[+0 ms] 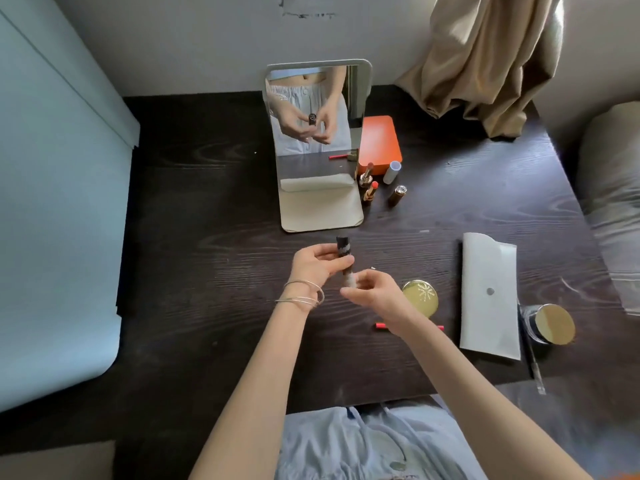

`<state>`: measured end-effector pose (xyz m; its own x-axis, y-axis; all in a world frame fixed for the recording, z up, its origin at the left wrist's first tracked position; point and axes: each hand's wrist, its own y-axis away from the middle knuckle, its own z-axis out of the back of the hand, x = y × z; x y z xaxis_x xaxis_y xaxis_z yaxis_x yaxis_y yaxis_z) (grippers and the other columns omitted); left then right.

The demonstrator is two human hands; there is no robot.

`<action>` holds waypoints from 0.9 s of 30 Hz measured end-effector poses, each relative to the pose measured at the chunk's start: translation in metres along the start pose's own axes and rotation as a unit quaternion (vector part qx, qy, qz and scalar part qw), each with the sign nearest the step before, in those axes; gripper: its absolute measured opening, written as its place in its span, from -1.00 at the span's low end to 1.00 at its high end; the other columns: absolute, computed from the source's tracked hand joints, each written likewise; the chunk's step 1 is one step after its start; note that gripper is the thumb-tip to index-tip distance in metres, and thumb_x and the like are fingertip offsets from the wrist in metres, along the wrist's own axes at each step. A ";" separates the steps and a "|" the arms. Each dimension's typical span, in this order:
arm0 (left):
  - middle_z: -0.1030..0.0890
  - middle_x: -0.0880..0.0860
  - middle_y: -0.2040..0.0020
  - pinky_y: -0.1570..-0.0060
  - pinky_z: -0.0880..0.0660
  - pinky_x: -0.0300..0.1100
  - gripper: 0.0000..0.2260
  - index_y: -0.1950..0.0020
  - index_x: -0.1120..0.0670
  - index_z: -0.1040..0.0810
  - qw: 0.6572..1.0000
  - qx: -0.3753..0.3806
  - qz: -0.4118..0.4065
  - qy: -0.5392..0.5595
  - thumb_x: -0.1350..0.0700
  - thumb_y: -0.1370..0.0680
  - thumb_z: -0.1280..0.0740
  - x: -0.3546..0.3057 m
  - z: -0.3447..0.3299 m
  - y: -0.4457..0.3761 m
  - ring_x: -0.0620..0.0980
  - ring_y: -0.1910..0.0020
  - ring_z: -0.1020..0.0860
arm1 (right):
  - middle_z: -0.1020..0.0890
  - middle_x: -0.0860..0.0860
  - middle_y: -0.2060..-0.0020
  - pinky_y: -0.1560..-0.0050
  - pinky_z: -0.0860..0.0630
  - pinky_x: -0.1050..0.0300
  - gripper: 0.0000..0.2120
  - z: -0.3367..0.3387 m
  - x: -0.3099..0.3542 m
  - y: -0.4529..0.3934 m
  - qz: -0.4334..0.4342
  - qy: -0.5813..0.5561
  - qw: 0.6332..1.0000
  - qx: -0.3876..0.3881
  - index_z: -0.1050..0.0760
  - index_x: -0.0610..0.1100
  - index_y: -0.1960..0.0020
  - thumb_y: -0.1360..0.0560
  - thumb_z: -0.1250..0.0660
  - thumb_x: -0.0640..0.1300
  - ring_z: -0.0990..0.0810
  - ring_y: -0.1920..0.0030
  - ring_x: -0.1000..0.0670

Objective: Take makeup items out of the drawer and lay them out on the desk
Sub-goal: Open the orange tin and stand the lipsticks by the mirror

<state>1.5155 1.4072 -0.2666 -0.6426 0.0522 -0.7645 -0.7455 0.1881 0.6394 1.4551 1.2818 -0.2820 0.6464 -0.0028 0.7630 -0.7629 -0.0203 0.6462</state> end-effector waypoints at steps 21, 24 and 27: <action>-0.63 0.03 0.06 -0.13 -0.49 -0.11 -0.73 0.16 0.06 -0.37 0.998 0.034 -0.011 -0.042 0.25 -0.40 -0.47 -0.005 -0.041 0.004 0.01 -0.02 -0.60 | -0.61 -0.01 0.14 0.02 -0.49 0.15 -0.88 0.047 -0.005 0.008 0.069 -0.028 0.997 -0.027 -0.54 -0.13 0.09 -0.42 -0.45 -0.18 -0.56 0.11 0.06; -0.57 -0.02 0.22 0.05 -0.52 -0.21 -0.71 0.18 0.07 -0.38 0.999 -0.010 -0.039 -0.016 0.28 -0.38 -0.49 -0.005 -0.049 0.005 -0.04 0.14 -0.59 | -0.62 -0.02 0.10 0.01 -0.51 0.18 -0.86 0.051 -0.003 0.006 0.068 -0.024 0.997 0.003 -0.57 -0.16 0.00 -0.45 -0.42 -0.17 -0.57 0.07 0.07; -0.54 -0.05 0.27 0.24 -0.48 -0.42 -0.70 0.18 0.07 -0.38 0.998 -0.032 -0.052 -0.026 0.29 -0.37 -0.49 -0.008 -0.053 0.002 -0.14 0.25 -0.54 | -0.64 0.02 0.09 0.05 -0.50 0.25 -0.84 0.056 -0.001 0.003 0.063 -0.030 0.997 0.028 -0.59 -0.11 -0.07 -0.49 -0.38 -0.15 -0.58 0.08 0.14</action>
<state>1.5099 1.3548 -0.2552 -0.5519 0.0860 -0.8295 -0.8188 0.1325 0.5585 1.4525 1.2260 -0.2816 0.5461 -0.0683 0.8349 -0.8374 -0.0713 0.5419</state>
